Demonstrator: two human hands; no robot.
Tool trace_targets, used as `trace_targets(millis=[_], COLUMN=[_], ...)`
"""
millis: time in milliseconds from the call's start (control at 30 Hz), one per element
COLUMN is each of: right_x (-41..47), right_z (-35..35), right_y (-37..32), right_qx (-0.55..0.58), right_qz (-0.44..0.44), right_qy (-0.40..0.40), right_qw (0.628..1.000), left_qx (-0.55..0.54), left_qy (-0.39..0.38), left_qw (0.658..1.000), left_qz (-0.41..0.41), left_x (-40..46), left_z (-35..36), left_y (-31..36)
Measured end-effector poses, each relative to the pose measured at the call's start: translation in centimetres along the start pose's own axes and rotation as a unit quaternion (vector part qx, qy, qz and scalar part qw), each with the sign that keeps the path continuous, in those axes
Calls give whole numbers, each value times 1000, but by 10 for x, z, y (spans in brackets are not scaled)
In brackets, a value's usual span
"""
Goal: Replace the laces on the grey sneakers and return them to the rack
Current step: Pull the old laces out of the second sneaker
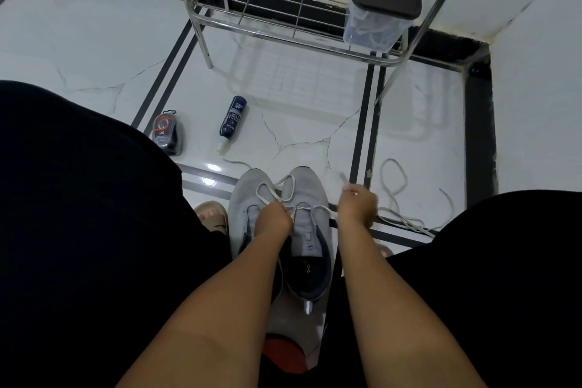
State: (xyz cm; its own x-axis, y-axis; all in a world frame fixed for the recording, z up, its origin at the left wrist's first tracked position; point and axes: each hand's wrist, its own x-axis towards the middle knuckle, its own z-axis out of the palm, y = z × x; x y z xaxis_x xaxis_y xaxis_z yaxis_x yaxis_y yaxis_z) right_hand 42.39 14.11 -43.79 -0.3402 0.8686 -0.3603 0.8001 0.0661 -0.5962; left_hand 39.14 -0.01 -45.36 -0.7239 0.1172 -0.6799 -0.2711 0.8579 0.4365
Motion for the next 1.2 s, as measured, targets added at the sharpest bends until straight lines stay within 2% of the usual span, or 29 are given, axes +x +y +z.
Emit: trace_targets(millis=[33, 100, 200, 267, 300, 400, 533, 667, 733, 767, 800, 833, 867, 933, 967, 1000, 1033, 1067, 1100, 1133, 1167, 1200], right_x=[11, 16, -2, -22, -28, -26, -20, -20, -21, -20, -18, -16, -14, -10, -9, -11, -13, -16, -19, -20, -21, -20], right_z=[-7, -17, -5, 1, 0, -2, -7, -4, -4, -4, -4, -5, -7, -10, -10, -10, -9, -7, -6, -6, -6, -7], right_y=[-4, -13, -7, 6, 12, 25, 23, 22, 21, 21, 22, 22, 22, 23, 23, 22, 21, 21, 20, 21, 21, 21], right_qx=[42, -57, -216, -285, -305, -294, -253, -260, -258, -258, -255, -255, -257, -264, -267, -273, -278, -282, -281, -279, -275, -271], right_qz=[44, 40, -17, -31, -31, -27, 8, 0, 6, 12, 20, 29, 39, 47, 42, 31, 19, 7, 0, -6, -9, -11], right_qy=[29, 1, -132, -222, -236, -218, -232, -240, -240, -239, -239, -239, -237, -234, -236, -237, -237, -236, -236, -234, -235, -237], right_qw=[998, 998, 967, 932, 922, 930, 939, 935, 936, 936, 937, 936, 936, 935, 933, 932, 931, 930, 930, 931, 932, 933], left_qx=[3, 8, 12, 66, 103, 187, 187, 238, 246, 208, 129, 4, -99, -260, -268, -205, -81, 40, 114, 126, 85, -25], left_qy=[1, 8, 30, 31, 25, 15, 61, 59, 41, 21, -10, -53, -81, -101, -119, -129, -118, -85, -50, -29, -16, -20], left_qw=[1000, 1000, 996, 987, 980, 958, 950, 934, 936, 952, 975, 992, 990, 957, 953, 969, 990, 993, 987, 984, 989, 996], left_qz=[1, 15, 82, 145, 171, 219, 241, 259, 248, 223, 181, 115, 51, -73, -76, -40, 16, 65, 106, 121, 116, 88], left_x=[0, -2, -2, 2, 5, 9, 7, 6, 11, 16, 21, 22, 19, 23, 24, 24, 25, 25, 26, 27, 26, 25], left_z=[0, 1, 3, 5, 5, 8, 18, 22, 23, 23, 20, 13, 6, 0, -2, -3, -1, 4, 9, 13, 14, 14], left_y=[0, 2, 8, 10, 10, 12, 13, 8, 12, 15, 16, 20, 23, 24, 27, 29, 28, 26, 24, 23, 22, 22])
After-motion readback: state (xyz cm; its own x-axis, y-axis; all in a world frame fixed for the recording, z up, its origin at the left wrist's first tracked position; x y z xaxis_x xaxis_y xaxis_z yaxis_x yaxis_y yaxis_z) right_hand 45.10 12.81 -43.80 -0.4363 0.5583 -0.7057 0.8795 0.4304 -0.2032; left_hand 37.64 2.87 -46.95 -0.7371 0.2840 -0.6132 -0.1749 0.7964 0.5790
